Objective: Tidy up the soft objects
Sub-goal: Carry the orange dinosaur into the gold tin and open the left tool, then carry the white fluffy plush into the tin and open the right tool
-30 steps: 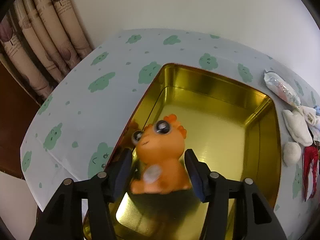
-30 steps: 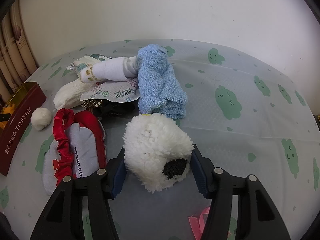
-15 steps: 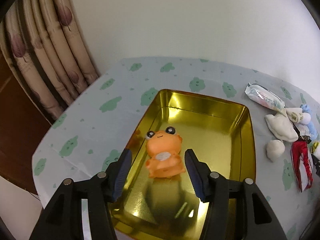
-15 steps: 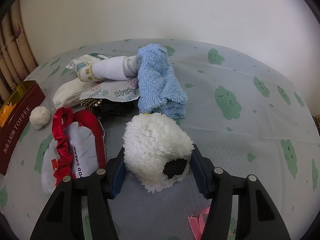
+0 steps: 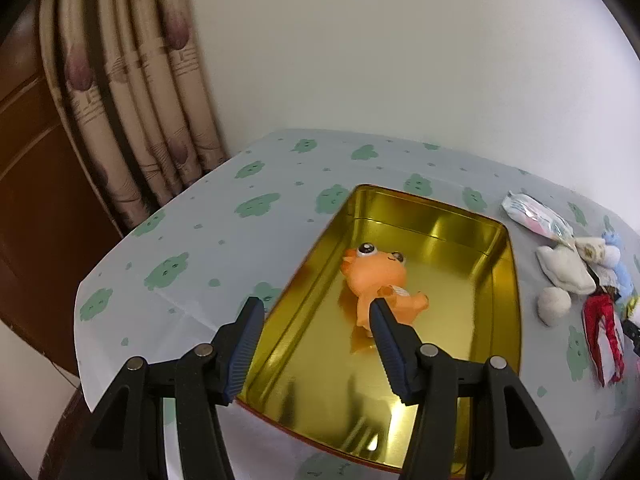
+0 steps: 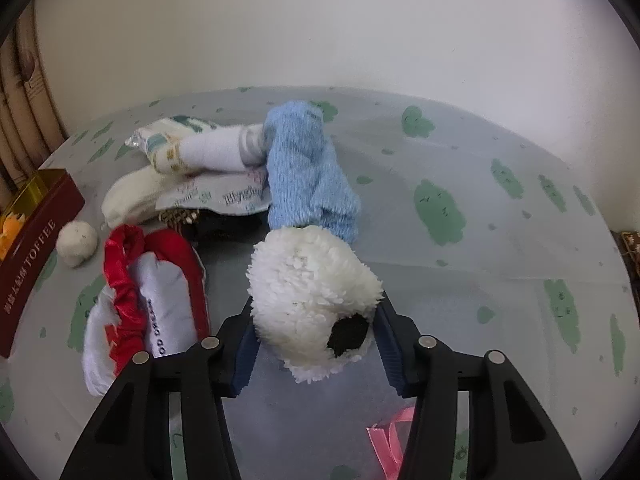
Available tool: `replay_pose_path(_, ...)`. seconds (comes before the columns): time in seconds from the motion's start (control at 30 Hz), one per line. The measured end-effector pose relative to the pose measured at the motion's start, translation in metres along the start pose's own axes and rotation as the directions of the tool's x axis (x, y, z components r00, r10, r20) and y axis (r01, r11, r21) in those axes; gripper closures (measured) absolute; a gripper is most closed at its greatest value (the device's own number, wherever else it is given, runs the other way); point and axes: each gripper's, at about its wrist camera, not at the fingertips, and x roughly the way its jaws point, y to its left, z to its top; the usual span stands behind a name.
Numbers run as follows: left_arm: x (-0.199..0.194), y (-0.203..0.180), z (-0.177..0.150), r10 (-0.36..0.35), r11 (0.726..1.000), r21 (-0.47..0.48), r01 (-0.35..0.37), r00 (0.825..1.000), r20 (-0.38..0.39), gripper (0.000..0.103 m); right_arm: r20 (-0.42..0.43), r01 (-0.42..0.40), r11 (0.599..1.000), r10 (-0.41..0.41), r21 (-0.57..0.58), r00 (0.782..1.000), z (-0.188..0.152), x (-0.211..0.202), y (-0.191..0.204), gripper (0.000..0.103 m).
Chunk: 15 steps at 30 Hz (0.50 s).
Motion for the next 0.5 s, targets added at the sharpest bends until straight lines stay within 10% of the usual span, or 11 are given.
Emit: replay_pose_path(0.5, 0.002, 0.051, -0.004, 0.041, 0.982, -0.186, -0.041, 0.999, -0.002, 0.047, 0.061, -0.156, 0.972, 0.17, -0.178, 0.984, 0.045, -0.056, 0.109, 0.054)
